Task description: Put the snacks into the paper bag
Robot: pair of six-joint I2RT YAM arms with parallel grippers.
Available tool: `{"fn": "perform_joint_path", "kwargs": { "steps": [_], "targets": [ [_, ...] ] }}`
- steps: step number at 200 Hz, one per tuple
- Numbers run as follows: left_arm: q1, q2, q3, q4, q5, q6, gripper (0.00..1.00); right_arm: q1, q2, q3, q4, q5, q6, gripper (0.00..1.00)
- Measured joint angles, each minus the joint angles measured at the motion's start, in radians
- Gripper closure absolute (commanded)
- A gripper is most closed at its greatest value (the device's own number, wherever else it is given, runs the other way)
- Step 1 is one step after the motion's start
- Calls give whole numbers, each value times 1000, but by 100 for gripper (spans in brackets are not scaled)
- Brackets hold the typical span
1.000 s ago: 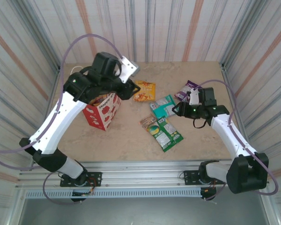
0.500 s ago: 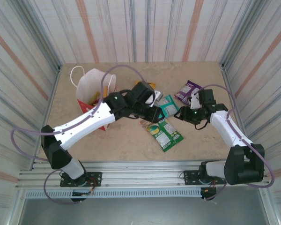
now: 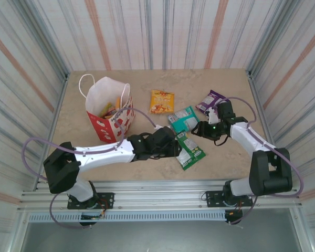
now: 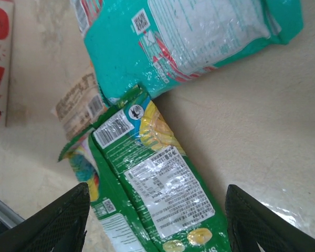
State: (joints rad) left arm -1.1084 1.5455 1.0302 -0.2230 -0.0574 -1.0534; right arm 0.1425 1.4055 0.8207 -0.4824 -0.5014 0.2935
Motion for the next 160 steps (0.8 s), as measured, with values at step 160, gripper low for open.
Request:
{"fn": "perform_joint_path", "kwargs": {
  "steps": [160],
  "targets": [
    [0, 159, -167, 377, -67, -286, 42, 24, 105, -68, -5, -45, 19, 47]
  ]
}}
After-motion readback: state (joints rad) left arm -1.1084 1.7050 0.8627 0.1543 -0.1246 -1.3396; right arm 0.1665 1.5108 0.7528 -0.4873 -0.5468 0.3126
